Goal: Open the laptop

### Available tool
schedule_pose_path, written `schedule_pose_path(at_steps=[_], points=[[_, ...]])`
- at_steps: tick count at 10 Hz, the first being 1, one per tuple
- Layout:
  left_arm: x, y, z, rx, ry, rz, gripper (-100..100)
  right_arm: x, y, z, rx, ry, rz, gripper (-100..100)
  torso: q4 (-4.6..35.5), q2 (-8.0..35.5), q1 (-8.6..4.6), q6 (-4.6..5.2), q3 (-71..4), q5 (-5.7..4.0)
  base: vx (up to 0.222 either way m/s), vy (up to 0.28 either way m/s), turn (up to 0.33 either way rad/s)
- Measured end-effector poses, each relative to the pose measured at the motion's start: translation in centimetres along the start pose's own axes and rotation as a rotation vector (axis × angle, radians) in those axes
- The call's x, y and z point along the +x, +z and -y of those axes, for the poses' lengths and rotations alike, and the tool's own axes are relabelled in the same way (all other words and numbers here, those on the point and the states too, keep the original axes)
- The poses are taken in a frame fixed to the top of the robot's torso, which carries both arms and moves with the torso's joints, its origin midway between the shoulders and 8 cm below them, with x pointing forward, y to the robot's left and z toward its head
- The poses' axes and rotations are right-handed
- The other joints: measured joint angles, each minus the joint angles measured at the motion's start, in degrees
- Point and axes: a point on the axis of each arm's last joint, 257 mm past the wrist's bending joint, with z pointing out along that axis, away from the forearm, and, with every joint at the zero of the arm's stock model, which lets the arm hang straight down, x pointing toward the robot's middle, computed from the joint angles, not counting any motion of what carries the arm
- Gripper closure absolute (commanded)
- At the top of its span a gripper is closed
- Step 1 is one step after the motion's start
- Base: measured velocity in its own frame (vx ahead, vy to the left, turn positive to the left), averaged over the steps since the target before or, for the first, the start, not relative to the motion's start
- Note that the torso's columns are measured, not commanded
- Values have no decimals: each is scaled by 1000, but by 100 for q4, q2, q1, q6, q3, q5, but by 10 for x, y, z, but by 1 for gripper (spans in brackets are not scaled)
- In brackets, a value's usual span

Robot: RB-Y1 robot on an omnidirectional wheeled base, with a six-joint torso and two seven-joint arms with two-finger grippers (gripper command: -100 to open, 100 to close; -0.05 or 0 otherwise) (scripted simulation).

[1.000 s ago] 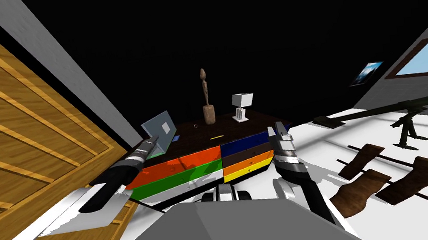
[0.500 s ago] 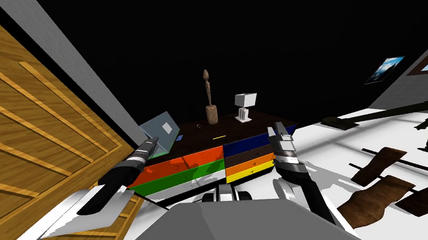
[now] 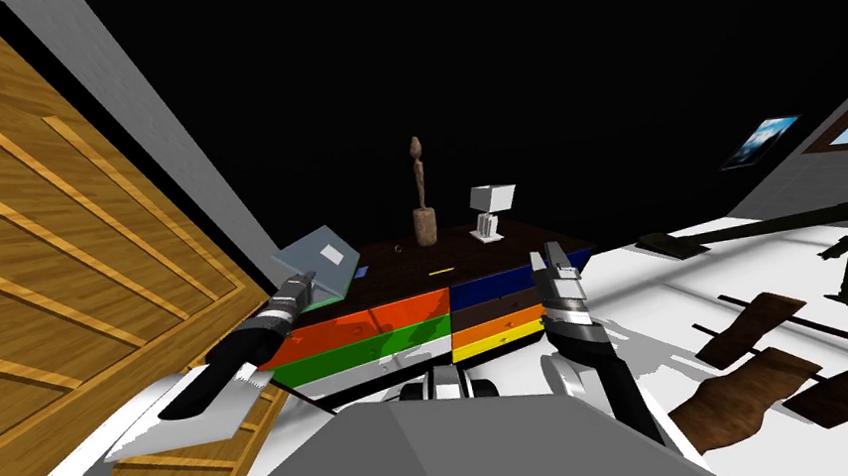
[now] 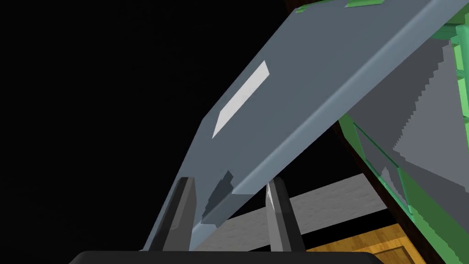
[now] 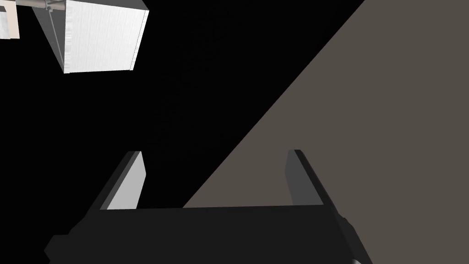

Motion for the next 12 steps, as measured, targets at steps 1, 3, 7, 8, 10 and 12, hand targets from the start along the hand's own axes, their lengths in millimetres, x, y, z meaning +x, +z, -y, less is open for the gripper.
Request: schedule_pose_path(at_steps=[1, 3, 7, 8, 10, 12], points=[[0, 0, 0, 2, -7, -1, 100, 0, 0, 0, 0, 0, 0, 0, 2, 6, -16, -4, 3, -7, -18, 29, 13], [3, 5, -7, 1, -98, 0, 100, 0, 0, 0, 0, 0, 0, 0, 7, 21, -9, -5, 12, -8, -32, 35, 8], [9, 12, -21, 0, -270, 0, 100, 0, 0, 0, 0, 0, 0, 0, 13, 24, -25, -6, 13, -19, -24, 39, 8], [12, 14, -24, 2, -333, -1, 100, 0, 0, 0, 0, 0, 0, 0, 14, 28, -20, -7, 15, -17, -32, 50, 9], [16, 18, -29, 3, -398, -3, -100, 0, 0, 0, 0, 0, 0, 0, 14, 23, -29, -7, 12, -21, -10, 12, -52], [1, 15, -21, -2, -396, 12, -100, 0, 0, 0, 0, 0, 0, 0, 9, 19, -28, -6, 11, -18, -8, -1, -81]])
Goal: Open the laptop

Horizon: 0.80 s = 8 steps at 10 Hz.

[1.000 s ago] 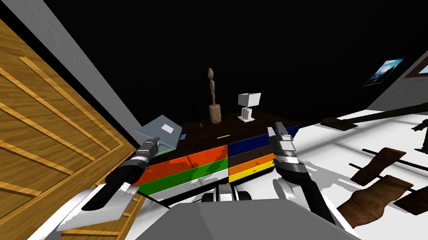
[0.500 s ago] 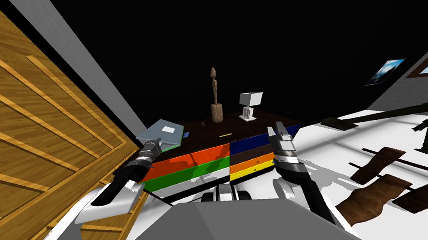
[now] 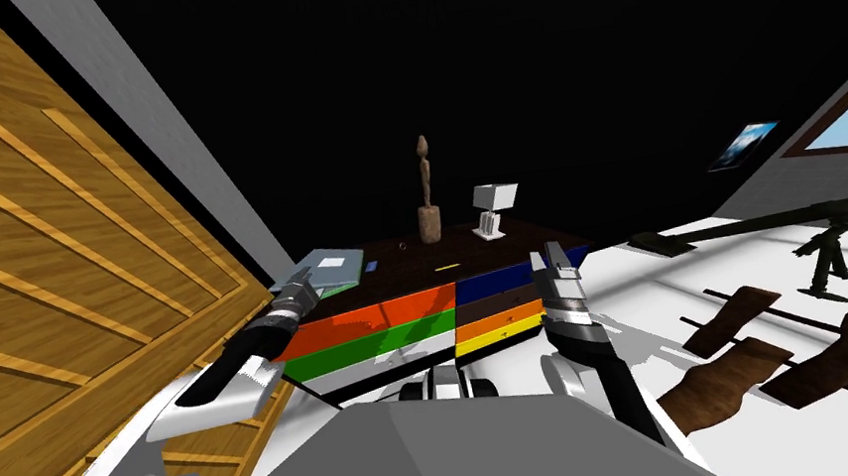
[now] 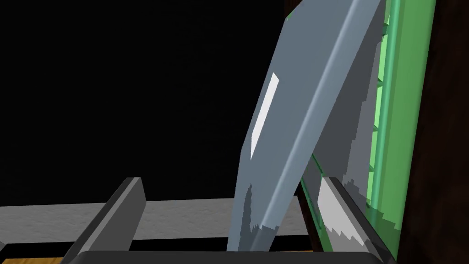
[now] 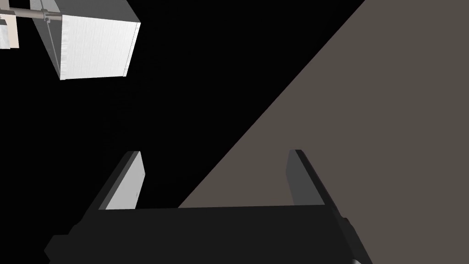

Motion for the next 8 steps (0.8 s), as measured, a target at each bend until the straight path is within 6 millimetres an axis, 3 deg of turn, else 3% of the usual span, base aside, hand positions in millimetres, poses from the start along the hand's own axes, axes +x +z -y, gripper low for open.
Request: schedule_pose_path(at_steps=[6, 7, 8], points=[[-23, -11, 34, -6, -4, 47, -100, 0, 0, 0, 0, 0, 0, 0, 7, 10, 3, -1, 7, -3, -6, -2, -66], [-24, -11, 34, -7, -6, 48, 0, 0, 0, 0, 0, 0, 0, 0, 3, 5, 6, -1, 4, 1, 0, 0, 0], [-24, -11, 33, -9, -7, 49, 0, 0, 0, 0, 0, 0, 0, 0, 4, 3, 6, -1, 2, 0, 0, 0, 0]])
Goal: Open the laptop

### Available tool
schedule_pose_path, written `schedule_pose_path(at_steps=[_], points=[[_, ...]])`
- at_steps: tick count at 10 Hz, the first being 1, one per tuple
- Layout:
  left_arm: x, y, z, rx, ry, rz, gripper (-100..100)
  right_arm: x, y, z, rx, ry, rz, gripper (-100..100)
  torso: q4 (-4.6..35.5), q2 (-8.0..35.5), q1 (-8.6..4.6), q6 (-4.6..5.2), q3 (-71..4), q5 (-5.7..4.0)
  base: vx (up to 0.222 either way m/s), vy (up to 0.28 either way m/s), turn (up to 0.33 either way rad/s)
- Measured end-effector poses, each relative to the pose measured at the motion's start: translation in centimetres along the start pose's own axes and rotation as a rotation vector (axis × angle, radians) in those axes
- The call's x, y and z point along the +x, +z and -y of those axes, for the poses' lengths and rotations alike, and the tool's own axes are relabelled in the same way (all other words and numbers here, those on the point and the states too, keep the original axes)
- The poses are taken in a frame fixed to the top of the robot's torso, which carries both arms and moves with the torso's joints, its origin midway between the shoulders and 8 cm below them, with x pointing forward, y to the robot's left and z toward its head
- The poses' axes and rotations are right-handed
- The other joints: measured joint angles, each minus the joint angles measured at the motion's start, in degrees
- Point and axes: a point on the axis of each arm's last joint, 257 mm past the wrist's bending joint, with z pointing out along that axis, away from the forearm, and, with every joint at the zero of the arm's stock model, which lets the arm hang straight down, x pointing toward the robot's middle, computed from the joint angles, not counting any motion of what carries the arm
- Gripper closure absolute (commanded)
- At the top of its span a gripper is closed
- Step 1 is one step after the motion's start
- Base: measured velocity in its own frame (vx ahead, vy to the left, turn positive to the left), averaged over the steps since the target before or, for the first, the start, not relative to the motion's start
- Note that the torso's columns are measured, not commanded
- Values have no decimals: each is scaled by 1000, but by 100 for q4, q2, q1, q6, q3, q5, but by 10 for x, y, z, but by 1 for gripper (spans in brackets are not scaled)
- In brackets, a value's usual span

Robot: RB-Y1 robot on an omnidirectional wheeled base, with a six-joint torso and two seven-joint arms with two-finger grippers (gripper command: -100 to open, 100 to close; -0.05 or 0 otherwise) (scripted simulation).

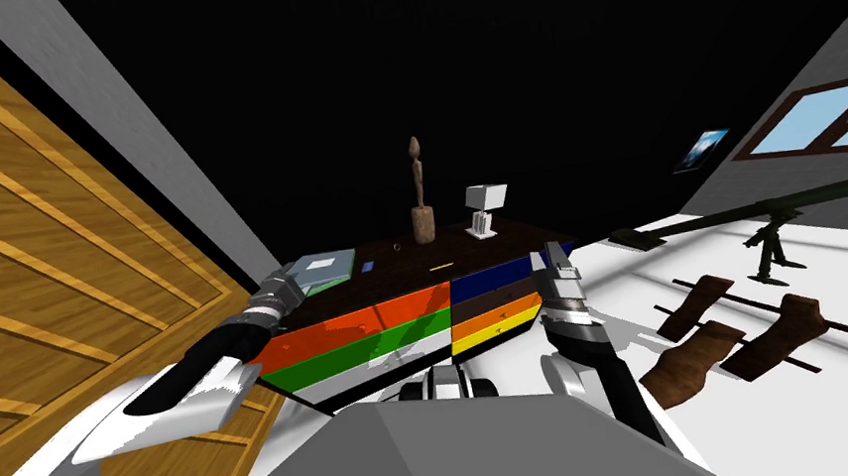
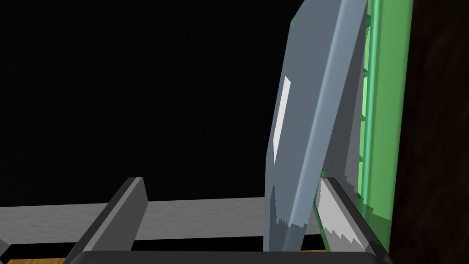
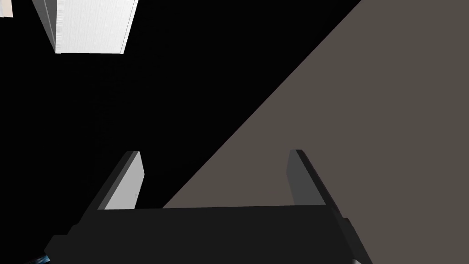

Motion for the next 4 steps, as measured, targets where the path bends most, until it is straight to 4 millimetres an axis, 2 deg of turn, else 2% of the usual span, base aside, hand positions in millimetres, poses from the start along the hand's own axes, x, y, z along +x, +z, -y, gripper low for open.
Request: schedule_pose_path(at_steps=[4], points=[[0, 0, -2, -4, -1, 1, 0, 0, 0, 0, 0, 0, 0, 0, -3, -2, 1, 1, 0, 3, 0, 0, 0]])
